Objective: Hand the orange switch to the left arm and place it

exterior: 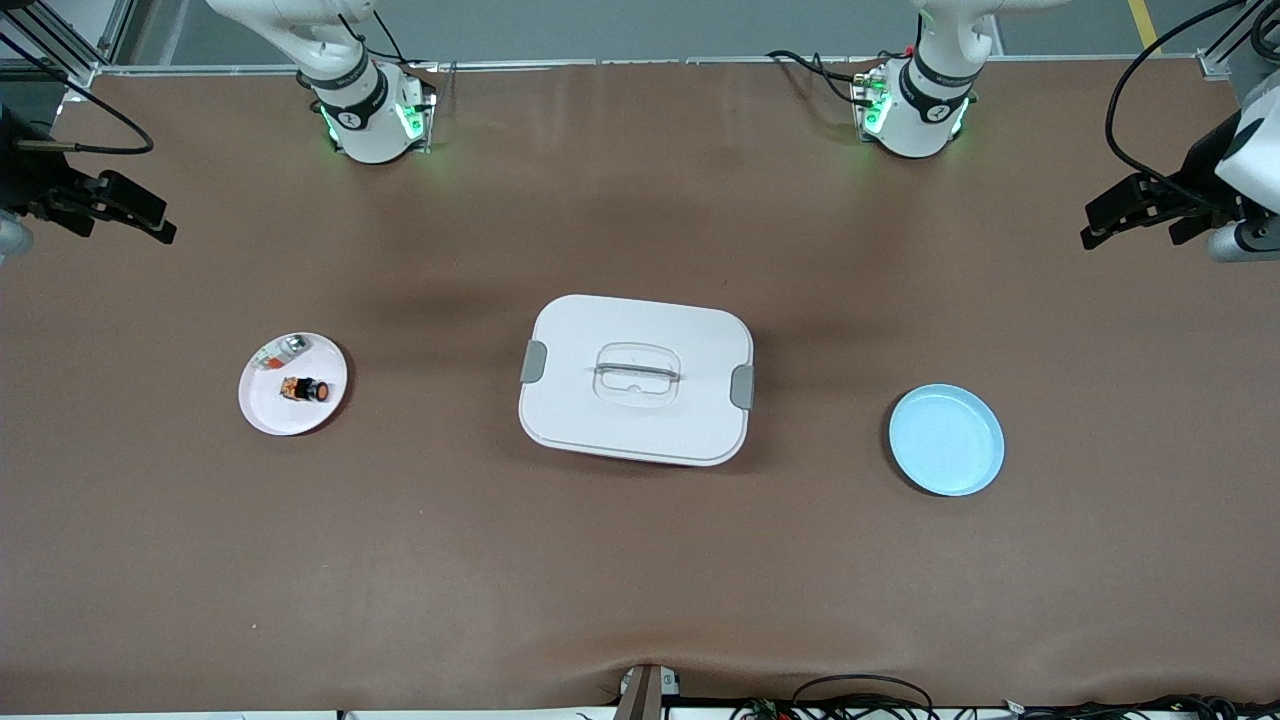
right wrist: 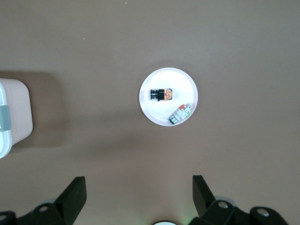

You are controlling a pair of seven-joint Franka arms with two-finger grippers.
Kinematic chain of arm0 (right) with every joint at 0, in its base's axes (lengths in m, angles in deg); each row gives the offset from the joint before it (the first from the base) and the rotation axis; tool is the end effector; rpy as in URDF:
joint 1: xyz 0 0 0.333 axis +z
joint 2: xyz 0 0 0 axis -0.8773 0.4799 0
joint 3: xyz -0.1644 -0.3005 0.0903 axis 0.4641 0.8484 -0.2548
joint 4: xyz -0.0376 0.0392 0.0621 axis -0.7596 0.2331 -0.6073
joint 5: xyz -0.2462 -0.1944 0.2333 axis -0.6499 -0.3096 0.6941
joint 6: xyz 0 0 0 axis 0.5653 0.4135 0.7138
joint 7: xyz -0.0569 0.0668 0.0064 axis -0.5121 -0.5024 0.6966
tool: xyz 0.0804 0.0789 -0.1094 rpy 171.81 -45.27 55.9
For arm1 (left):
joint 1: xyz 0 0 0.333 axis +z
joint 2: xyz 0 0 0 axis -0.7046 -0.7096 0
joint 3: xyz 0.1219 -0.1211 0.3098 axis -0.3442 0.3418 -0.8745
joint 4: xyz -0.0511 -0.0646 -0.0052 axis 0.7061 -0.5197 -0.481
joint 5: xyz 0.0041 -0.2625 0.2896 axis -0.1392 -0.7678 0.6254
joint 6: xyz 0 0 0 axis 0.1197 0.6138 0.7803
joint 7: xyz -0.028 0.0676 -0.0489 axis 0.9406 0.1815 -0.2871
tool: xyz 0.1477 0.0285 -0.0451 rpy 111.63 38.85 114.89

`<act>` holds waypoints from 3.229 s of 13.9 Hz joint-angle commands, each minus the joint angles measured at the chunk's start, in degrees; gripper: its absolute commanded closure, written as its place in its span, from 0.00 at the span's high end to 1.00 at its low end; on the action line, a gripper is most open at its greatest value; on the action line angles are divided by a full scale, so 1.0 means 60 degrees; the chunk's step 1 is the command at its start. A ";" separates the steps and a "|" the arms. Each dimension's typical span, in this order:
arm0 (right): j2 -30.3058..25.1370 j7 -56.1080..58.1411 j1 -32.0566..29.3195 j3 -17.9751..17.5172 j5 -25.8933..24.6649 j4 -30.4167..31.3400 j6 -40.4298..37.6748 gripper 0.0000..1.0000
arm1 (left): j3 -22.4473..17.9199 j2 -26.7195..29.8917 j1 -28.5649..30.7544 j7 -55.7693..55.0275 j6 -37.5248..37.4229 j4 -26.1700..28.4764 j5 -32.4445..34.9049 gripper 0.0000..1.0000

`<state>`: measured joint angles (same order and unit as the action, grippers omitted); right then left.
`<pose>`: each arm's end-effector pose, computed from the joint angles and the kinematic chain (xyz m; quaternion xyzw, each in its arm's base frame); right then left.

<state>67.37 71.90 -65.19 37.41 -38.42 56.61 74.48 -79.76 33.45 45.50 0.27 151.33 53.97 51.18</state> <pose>0.4966 -0.0154 0.6105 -0.9979 0.0582 0.0248 0.0113 0.5192 -0.0239 0.6155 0.9995 0.0265 -0.0171 0.0078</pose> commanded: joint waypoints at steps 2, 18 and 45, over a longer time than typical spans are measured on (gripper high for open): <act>-0.0257 -0.0207 -0.0029 -0.0058 -0.0023 0.0236 0.0113 1.00 | 0.0009 -0.0139 0.0044 0.0250 -0.0189 -0.0335 0.0222 1.00; -0.0096 -0.0338 -0.0146 0.0000 -0.0023 0.0046 -0.0310 1.00 | -0.0005 -0.0168 0.0029 0.0250 -0.0204 -0.0393 0.0208 1.00; 0.2131 -0.0632 -0.0190 0.0000 -0.0112 -0.0673 -0.0678 1.00 | -0.0005 -0.0168 0.0044 0.0250 -0.0204 -0.0394 0.0164 1.00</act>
<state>78.30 68.59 -65.42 37.91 -38.86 55.15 71.88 -79.82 33.25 45.57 0.32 151.33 53.28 51.18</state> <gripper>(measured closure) 0.000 0.000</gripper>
